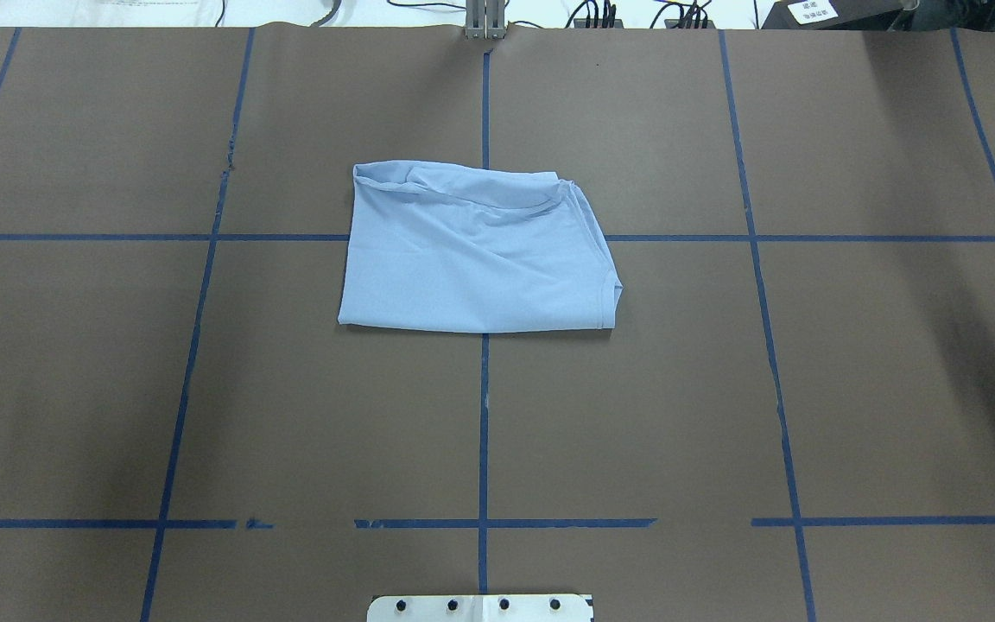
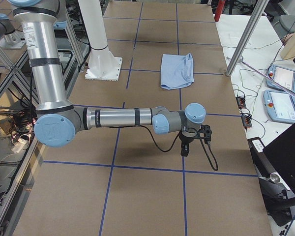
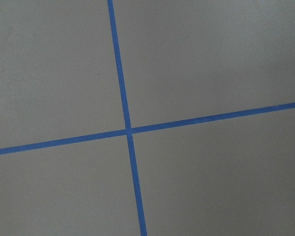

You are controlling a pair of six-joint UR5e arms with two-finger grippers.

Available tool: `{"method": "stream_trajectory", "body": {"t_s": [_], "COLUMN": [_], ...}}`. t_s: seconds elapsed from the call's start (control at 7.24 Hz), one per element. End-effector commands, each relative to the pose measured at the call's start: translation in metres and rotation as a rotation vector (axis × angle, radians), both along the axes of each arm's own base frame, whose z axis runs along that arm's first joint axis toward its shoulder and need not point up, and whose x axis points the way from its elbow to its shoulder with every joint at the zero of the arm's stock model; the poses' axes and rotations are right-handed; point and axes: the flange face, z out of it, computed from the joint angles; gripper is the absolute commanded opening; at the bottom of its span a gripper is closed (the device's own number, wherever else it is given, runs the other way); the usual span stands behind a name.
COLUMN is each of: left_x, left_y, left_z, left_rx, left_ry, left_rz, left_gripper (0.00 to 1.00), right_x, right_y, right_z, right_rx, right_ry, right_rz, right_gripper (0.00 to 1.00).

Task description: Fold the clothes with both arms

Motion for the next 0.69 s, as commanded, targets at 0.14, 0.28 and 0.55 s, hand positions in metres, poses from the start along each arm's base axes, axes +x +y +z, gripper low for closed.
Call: {"method": "stream_trajectory", "body": {"t_s": [0.14,0.28,0.55], "left_x": [0.012,0.012,0.012], "left_y": [-0.006,-0.010,-0.011], "left_z": [-0.010,-0.015,-0.017], "left_rx": [0.024,0.033,0.036], "left_ry": [0.002,0.005,0.005], "left_rz": [0.024,0.025,0.025], "left_gripper": [1.00,1.00,1.00], "right_x": [0.006,0.011,0.012], "right_y": [0.007,0.019,0.020], "right_z": [-0.015,-0.006,-0.005], "right_rx": [0.013,-0.005,-0.004], "right_ry": [0.005,0.011,0.020], "right_rz": [-0.040,-0.036,-0.034], "right_gripper": [1.00,1.00,1.00]}}
